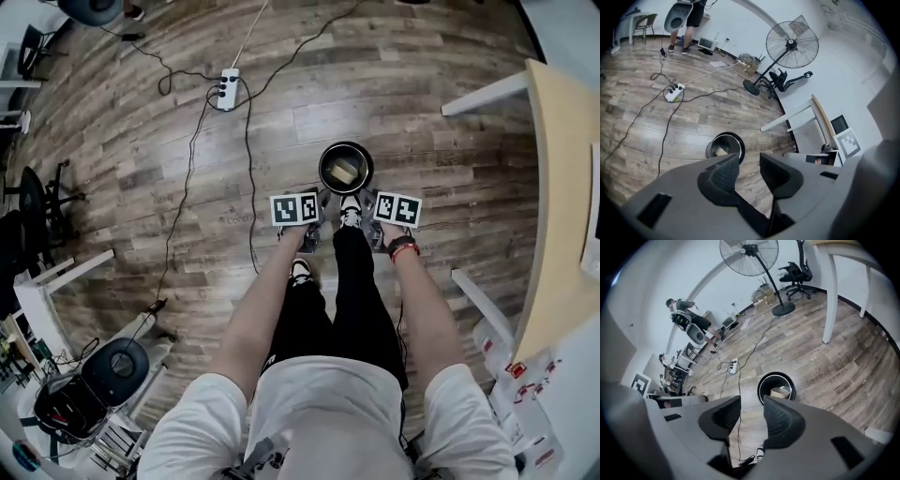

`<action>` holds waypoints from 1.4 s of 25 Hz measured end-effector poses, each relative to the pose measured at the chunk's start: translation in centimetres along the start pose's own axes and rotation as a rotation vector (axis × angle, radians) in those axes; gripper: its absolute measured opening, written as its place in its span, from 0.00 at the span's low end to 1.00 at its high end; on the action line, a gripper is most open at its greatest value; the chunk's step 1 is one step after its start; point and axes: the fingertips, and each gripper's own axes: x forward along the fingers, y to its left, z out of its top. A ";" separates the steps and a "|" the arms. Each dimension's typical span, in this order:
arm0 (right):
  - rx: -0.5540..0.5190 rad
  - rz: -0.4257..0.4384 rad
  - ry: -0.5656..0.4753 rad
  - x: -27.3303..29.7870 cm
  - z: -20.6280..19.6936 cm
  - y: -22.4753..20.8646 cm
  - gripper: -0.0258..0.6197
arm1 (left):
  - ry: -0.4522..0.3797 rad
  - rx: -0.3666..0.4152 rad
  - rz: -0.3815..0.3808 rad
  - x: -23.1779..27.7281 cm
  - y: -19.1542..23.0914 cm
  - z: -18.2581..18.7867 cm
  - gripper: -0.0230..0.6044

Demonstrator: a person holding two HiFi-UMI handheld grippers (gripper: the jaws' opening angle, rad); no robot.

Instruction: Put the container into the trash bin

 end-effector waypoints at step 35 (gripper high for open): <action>-0.362 0.036 -0.590 -36.9 -3.4 24.8 0.27 | -0.488 0.397 -0.014 -38.9 -16.6 -2.3 0.22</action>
